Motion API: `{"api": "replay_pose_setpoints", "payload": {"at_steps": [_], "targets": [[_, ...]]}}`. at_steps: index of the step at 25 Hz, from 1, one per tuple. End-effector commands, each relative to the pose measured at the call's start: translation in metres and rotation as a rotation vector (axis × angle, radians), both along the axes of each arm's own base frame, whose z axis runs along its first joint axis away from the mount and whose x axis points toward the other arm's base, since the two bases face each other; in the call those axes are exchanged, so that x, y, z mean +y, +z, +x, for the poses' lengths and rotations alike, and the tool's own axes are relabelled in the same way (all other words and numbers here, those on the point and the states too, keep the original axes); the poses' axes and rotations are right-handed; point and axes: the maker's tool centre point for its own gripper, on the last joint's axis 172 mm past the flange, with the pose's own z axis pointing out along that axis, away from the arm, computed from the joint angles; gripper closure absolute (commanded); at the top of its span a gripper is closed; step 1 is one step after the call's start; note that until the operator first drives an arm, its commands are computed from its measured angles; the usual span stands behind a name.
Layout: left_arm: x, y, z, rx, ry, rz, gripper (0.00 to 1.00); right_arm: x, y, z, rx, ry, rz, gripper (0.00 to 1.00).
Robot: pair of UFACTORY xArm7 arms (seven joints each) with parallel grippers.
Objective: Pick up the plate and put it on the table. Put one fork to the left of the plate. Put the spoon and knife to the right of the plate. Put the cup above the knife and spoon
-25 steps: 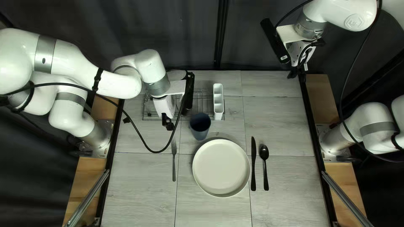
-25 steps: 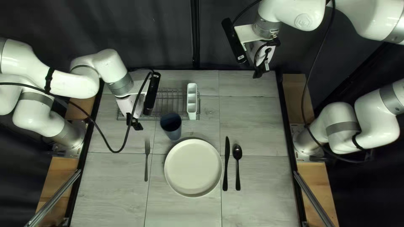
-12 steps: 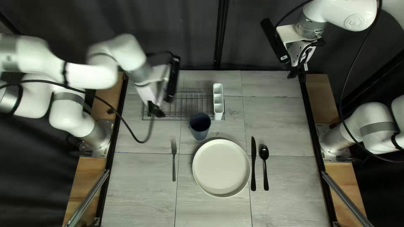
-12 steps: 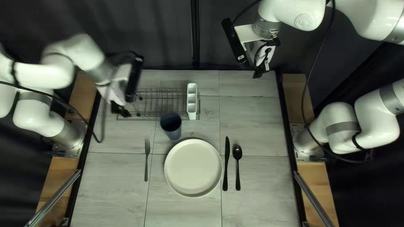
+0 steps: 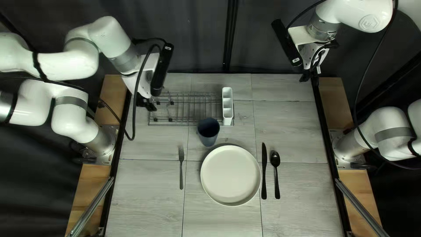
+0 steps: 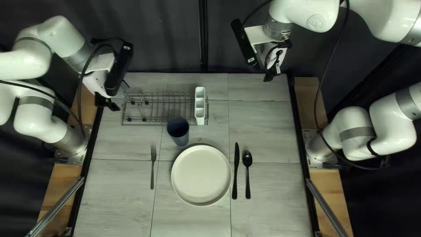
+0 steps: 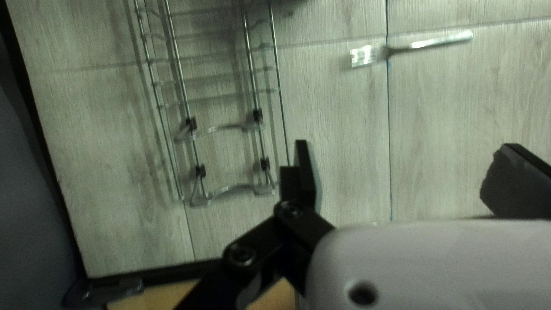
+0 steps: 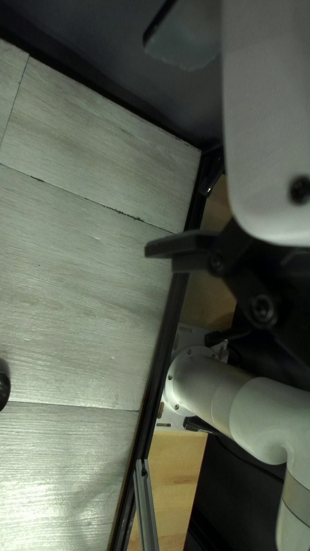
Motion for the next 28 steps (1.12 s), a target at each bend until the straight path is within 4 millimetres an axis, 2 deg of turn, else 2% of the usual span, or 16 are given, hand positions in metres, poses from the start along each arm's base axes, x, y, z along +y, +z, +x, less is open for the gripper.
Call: {"api": "replay_pose_setpoints", "payload": {"at_steps": [1,10,12,13,14,16,19,23,24,26,28], "targets": [[-0.001,0.006,-0.004,0.001,-0.001,0.008,0.00,0.000,0.000,0.000,0.000,0.000,0.000,0.00],[-0.001,0.006,-0.004,0.001,-0.001,0.008,0.00,0.000,0.000,0.000,0.000,0.000,0.000,0.00],[-0.001,0.006,-0.004,0.001,-0.001,0.008,0.00,0.026,-0.006,0.024,0.016,0.048,-0.015,0.00],[-0.001,0.006,-0.004,0.001,-0.001,0.008,0.00,0.047,-0.010,0.039,0.027,0.069,-0.021,0.00],[-0.001,0.006,-0.004,0.001,-0.001,0.008,0.00,0.053,-0.012,0.044,0.032,0.076,-0.025,0.00],[-0.001,0.006,-0.004,0.001,-0.001,0.008,0.00,0.078,-0.017,0.064,0.033,0.112,-0.036,0.00],[-0.001,0.006,-0.004,0.001,-0.001,0.008,0.00,0.097,-0.030,0.082,0.022,0.146,-0.048,0.00],[-0.001,0.006,-0.004,0.001,-0.001,0.008,0.00,0.130,-0.068,0.139,-0.033,0.227,-0.092,0.00],[-0.001,0.006,-0.004,0.001,-0.001,0.008,0.00,0.133,-0.073,0.145,-0.043,0.241,-0.099,0.00],[-0.001,0.006,-0.004,0.001,-0.001,0.008,0.00,0.144,-0.095,0.169,-0.072,0.294,-0.123,0.00],[-0.001,0.006,-0.004,0.001,-0.001,0.008,0.00,0.150,-0.108,0.181,-0.096,0.332,-0.140,0.00]]}}
